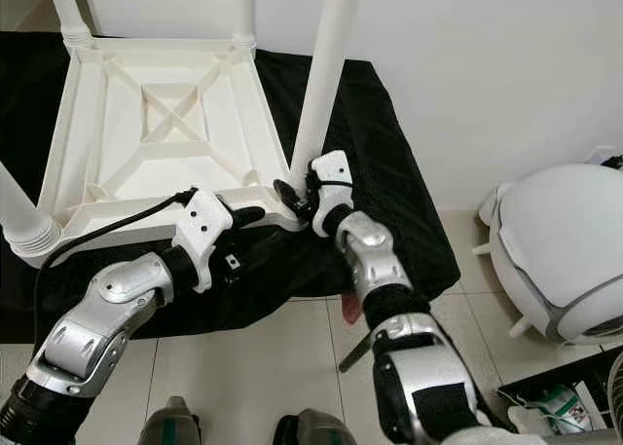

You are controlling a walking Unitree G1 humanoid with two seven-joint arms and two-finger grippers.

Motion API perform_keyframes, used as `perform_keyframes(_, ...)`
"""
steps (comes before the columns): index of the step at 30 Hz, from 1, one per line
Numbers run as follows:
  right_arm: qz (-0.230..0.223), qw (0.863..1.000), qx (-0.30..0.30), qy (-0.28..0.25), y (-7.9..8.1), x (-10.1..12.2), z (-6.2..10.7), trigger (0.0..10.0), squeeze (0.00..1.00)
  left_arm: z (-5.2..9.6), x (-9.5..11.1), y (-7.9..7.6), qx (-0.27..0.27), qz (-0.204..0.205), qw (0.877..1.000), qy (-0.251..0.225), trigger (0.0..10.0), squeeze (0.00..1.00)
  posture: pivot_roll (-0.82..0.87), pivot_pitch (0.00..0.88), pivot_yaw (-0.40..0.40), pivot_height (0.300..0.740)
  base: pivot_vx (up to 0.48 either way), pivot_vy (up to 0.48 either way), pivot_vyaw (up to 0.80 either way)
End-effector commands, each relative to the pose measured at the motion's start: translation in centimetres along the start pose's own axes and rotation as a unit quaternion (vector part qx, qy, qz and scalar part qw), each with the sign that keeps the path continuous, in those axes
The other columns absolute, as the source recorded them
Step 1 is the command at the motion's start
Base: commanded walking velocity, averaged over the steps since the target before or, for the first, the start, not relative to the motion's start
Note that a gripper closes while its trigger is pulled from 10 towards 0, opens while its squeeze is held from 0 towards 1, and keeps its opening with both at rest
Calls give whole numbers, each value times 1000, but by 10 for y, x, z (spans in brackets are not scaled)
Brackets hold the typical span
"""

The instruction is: Building children table

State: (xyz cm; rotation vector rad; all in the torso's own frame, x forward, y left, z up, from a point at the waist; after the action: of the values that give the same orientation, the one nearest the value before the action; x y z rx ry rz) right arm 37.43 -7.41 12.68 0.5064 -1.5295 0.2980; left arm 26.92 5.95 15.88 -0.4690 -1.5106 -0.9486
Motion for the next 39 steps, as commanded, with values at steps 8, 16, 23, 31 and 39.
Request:
perform_keyframes(8, 15, 993, -120, -9, -3, -3, 15, 10000, 0, -1, 1, -3, -16, -7, 1000, -1, 10000, 0, 18, 0, -107, 740, 0, 0, 0)
perform_keyframes(16, 12, 989, -145, -13, 15, -3, 19, 10000, 1000, 0, 1, -3, -15, -8, 1000, -1, 10000, 0, 29, 0, -110, 740, 0, 0, 0)
perform_keyframes(23, -16, 994, -111, -14, 11, 3, 26, 10000, 1000, 4, -1, -2, -8, -8, 1000, 5, 10000, 0, 34, 9, -115, 740, 0, 0, 0)
perform_keyframes(31, -38, 997, -59, 12, 3, 1, 27, 10000, 443, 5, -1, 0, -5, -8, 1000, 6, 10000, 0, 33, 14, -104, 740, 0, 0, 0)
perform_keyframes(39, 17, 998, 45, 39, -14, 3, 29, 10000, 0, 6, -1, 1, -5, -10, 1000, 6, 10000, 0, 36, 11, -96, 740, 0, 0, 0)
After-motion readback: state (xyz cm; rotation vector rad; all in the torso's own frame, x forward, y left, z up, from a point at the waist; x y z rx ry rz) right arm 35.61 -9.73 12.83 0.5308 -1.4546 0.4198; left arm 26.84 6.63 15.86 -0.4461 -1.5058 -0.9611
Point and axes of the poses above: a point about 5 cm out from each wrist's last joint towards the gripper, its own z axis pointing back from the gripper into the wrist, its own x axis along the axis of the wrist's last joint, y = z × x, the point moved 3 cm from there along -z, pointing out of the wrist towards the gripper, and after that the axes turned 7 degrees about -z, right-handed, at the moved point
